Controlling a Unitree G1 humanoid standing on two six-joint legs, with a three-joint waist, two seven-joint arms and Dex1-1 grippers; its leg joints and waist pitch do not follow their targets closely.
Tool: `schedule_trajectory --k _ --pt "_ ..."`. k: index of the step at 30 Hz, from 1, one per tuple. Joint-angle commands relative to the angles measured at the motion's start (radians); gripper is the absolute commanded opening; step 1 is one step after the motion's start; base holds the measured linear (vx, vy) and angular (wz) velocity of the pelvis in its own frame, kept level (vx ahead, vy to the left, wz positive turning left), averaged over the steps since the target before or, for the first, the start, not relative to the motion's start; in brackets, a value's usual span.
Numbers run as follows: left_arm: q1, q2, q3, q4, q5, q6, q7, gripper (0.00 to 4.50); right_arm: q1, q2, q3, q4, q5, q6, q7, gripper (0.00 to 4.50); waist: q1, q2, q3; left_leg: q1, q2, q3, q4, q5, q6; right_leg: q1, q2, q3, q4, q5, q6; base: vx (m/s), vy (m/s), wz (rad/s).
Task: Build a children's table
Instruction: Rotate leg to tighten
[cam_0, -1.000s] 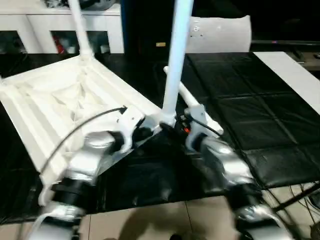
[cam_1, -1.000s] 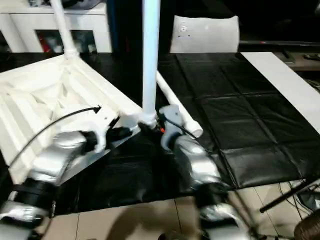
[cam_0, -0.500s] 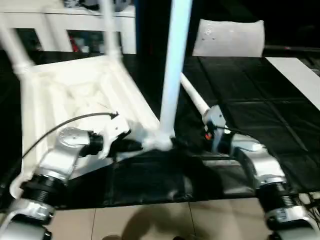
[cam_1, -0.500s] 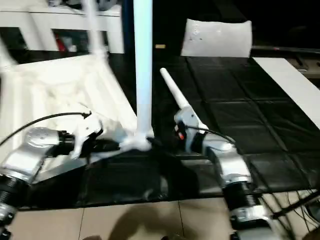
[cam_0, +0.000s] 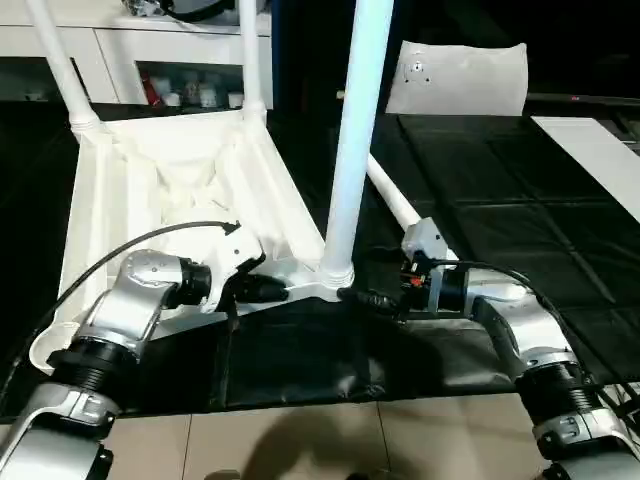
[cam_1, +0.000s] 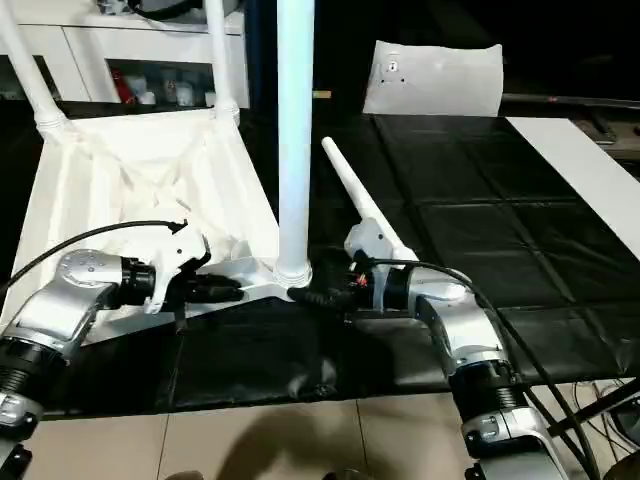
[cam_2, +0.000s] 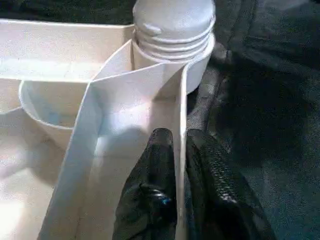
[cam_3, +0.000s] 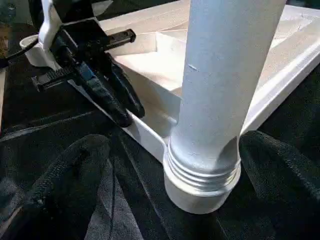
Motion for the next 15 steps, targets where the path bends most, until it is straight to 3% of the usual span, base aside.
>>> schedule_trajectory --k 1,6,13,15 --pt "-0.018 0.005 -0.005 0.014 0.016 0.013 0.019 0.96 0.005 -0.011 0.004 -0.017 0.006 -0.006 0.008 4.50 -0.003 0.010 -0.066 -0.006 0.004 0.019 -0.071 -0.157 0.056 0.064 -0.057 0.057 -0.082 -0.306 -0.138 0.000 0.000 0.00" --pt "-0.033 0.005 -0.019 0.030 0.043 0.048 0.044 0.96 0.009 -0.013 0.008 -0.018 0.003 -0.012 0.008 4.50 -0.004 0.010 -0.065 -0.005 0.003 0.019 -0.071 -0.169 0.054 0.065 -0.057 0.057 -0.084 -0.315 -0.140 0.000 0.000 0.00" --pt "-0.059 0.000 -0.044 0.048 0.054 0.080 0.036 0.96 0.013 -0.018 0.013 -0.018 -0.004 -0.020 0.011 4.50 -0.004 0.008 -0.062 -0.004 -0.001 0.018 -0.070 -0.202 0.051 0.061 -0.057 0.052 -0.099 -0.423 -0.101 0.000 0.000 0.00" --pt "-0.062 0.002 -0.053 0.044 0.059 0.083 0.028 0.68 0.015 -0.020 0.015 -0.019 -0.007 -0.023 0.011 4.50 -0.003 0.010 -0.062 -0.004 -0.001 0.018 -0.071 -0.199 0.050 0.060 -0.057 0.052 -0.099 -0.425 -0.098 0.000 0.000 0.00"
